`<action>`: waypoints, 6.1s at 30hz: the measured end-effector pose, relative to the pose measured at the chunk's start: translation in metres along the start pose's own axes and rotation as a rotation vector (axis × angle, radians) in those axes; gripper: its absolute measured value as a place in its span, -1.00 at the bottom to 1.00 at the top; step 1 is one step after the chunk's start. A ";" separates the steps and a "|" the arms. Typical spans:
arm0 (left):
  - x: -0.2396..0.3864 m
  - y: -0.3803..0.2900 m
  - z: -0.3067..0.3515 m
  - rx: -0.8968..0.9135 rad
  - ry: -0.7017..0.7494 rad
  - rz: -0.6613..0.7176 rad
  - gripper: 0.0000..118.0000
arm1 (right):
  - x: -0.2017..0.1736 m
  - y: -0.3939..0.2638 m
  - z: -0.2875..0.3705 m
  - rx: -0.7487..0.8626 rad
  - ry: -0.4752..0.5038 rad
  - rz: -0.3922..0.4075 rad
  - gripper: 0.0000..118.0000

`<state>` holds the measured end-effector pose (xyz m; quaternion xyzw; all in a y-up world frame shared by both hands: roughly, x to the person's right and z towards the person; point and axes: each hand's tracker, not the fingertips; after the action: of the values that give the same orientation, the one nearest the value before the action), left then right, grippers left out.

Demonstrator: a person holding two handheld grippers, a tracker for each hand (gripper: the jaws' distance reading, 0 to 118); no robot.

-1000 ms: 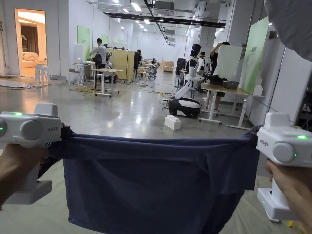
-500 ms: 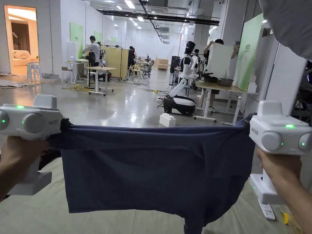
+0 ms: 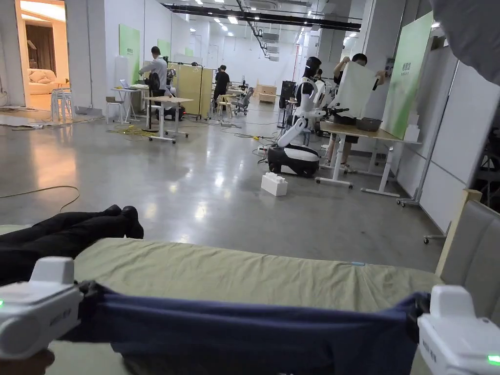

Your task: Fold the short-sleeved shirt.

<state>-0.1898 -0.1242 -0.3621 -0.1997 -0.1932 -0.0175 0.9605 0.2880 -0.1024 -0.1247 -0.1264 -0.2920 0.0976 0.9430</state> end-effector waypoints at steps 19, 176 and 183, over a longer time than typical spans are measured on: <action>-0.032 -0.225 0.087 -0.463 0.002 0.036 -0.88 | -0.023 -0.190 0.130 -0.456 0.116 0.103 -0.91; -0.001 0.163 0.001 0.154 -0.004 -0.058 -0.93 | 0.048 0.142 -0.044 0.095 0.090 -0.136 -0.90; 0.007 0.222 -0.022 0.186 0.009 -0.060 -0.93 | 0.051 0.200 -0.073 0.147 0.053 -0.114 -0.90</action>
<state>-0.1505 0.0721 -0.4619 -0.1039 -0.1956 -0.0292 0.9747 0.3492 0.0870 -0.2151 -0.0426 -0.2656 0.0616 0.9612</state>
